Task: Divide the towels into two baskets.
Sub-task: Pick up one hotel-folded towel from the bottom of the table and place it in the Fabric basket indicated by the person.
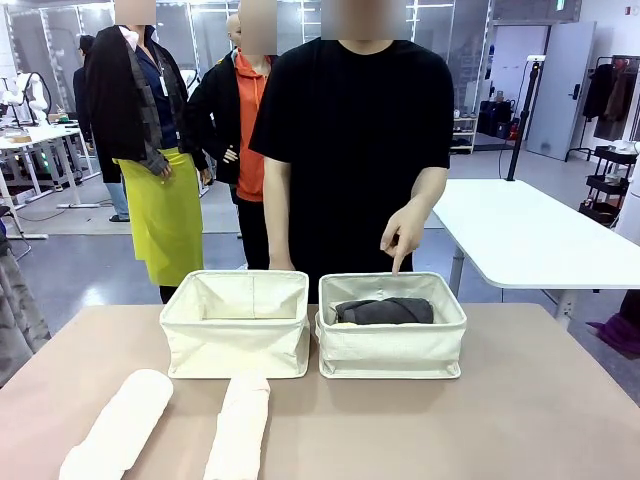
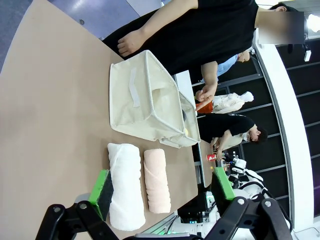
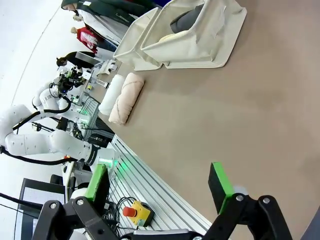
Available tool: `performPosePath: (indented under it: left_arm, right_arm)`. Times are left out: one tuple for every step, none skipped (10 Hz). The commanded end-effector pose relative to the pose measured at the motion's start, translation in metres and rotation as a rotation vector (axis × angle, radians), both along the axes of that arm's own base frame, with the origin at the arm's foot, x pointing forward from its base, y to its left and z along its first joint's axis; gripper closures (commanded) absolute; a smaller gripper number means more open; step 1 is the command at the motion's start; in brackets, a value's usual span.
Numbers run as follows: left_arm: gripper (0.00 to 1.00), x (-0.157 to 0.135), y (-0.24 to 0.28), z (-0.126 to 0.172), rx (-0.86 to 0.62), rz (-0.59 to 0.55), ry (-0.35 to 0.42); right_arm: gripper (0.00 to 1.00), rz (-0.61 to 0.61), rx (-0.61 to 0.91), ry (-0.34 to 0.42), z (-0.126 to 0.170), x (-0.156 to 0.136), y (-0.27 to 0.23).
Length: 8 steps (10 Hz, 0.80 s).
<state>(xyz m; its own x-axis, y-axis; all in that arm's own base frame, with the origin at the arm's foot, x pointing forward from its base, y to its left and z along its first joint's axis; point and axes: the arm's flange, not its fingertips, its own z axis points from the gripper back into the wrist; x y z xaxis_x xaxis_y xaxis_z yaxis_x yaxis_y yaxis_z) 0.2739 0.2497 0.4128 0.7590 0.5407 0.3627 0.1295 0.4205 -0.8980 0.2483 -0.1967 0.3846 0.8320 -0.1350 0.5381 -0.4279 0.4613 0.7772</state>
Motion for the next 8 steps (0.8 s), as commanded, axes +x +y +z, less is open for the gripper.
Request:
performPosePath:
  left_arm:
    - [0.00, -0.0015, 0.0017, 0.0012, -0.006, 0.004, -0.011]
    - [0.00, -0.0015, 0.0017, 0.0012, -0.006, 0.004, -0.011]
    - [0.00, -0.0015, 0.0017, 0.0012, -0.006, 0.004, -0.011]
    - [0.00, -0.0015, 0.0017, 0.0012, -0.006, 0.004, -0.011]
    - [0.00, -0.0015, 0.0017, 0.0012, -0.006, 0.004, -0.011]
    - [0.00, -0.0015, 0.0017, 0.0012, -0.006, 0.004, -0.011]
    - [0.00, -0.0015, 0.0017, 0.0012, -0.006, 0.004, -0.011]
    - [0.00, -0.0015, 0.0017, 0.0012, -0.006, 0.004, -0.011]
  right_arm:
    - [0.00, -0.002, 0.012, -0.016, 0.0028, 0.0000, 0.0013]
    - [0.00, -0.002, 0.012, -0.016, 0.0028, 0.0000, 0.0013]
    - [0.00, -0.002, 0.012, -0.016, 0.0028, 0.0000, 0.0013]
    - [0.00, -0.002, 0.012, -0.016, 0.0028, 0.0000, 0.0013]
    - [0.00, -0.002, 0.012, -0.016, 0.0028, 0.0000, 0.0013]
    - [0.00, -0.002, 0.012, -0.016, 0.0028, 0.0000, 0.0013]
    - [0.00, -0.002, 0.012, -0.016, 0.0028, 0.0000, 0.0013]
    - [0.00, -0.002, 0.012, -0.016, 0.0028, 0.0000, 0.0013]
